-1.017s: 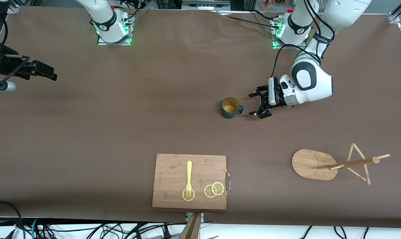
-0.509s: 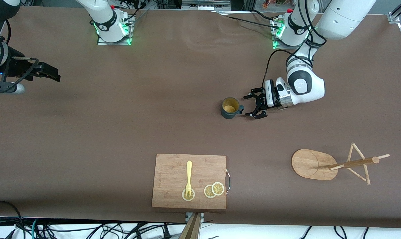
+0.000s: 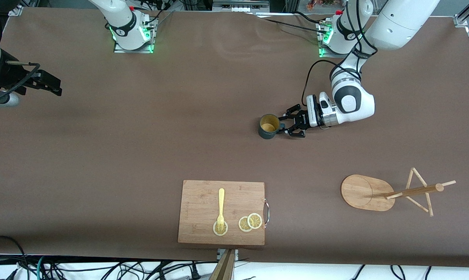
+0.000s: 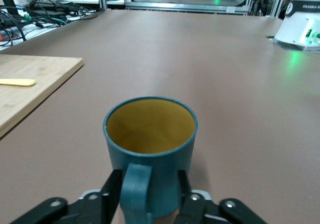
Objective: Pass cup and hang on rack
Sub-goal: 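Grasp the teal mug handle with the left gripper, then lift the mug with the left gripper and carry it toward the rack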
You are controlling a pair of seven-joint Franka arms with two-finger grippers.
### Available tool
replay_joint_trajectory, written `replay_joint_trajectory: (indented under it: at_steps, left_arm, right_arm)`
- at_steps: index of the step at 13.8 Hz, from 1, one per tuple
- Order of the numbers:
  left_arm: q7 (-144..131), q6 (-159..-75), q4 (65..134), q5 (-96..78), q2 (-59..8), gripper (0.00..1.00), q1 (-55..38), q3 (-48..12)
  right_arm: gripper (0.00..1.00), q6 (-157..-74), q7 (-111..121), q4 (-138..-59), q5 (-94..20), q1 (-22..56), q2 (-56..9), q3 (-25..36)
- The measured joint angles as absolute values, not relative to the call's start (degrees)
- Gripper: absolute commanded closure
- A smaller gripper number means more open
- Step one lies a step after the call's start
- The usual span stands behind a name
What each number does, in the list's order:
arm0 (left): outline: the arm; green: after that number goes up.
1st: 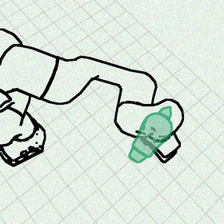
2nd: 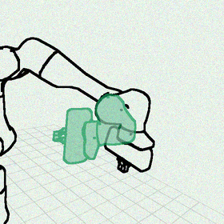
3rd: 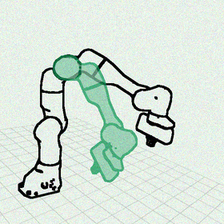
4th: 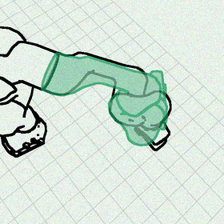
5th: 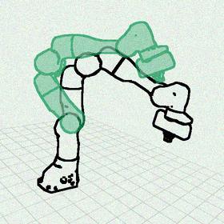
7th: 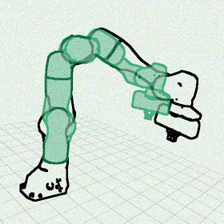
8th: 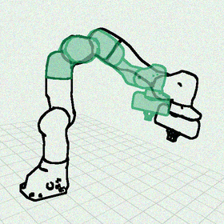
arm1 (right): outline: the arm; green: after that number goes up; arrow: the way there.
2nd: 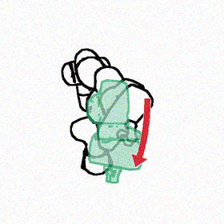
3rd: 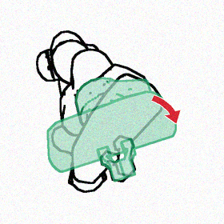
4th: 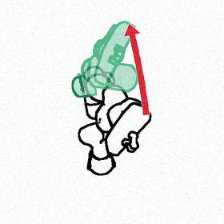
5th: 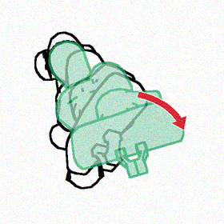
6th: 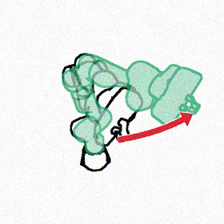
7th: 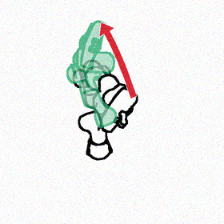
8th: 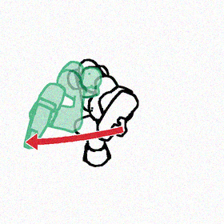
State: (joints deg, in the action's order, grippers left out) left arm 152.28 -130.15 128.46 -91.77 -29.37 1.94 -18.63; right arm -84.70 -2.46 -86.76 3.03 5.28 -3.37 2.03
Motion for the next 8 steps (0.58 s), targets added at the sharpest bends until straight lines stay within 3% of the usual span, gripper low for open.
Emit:
replay_joint_trajectory:
  at_steps: [8]
  left_arm:
    - [150.2,-127.6,123.9,-91.0,-31.0,1.00,4.3,-18.1]
  right_arm:
    - [0.00,-82.5,-2.5,-86.8,3.0,5.4,-3.4,2.3]
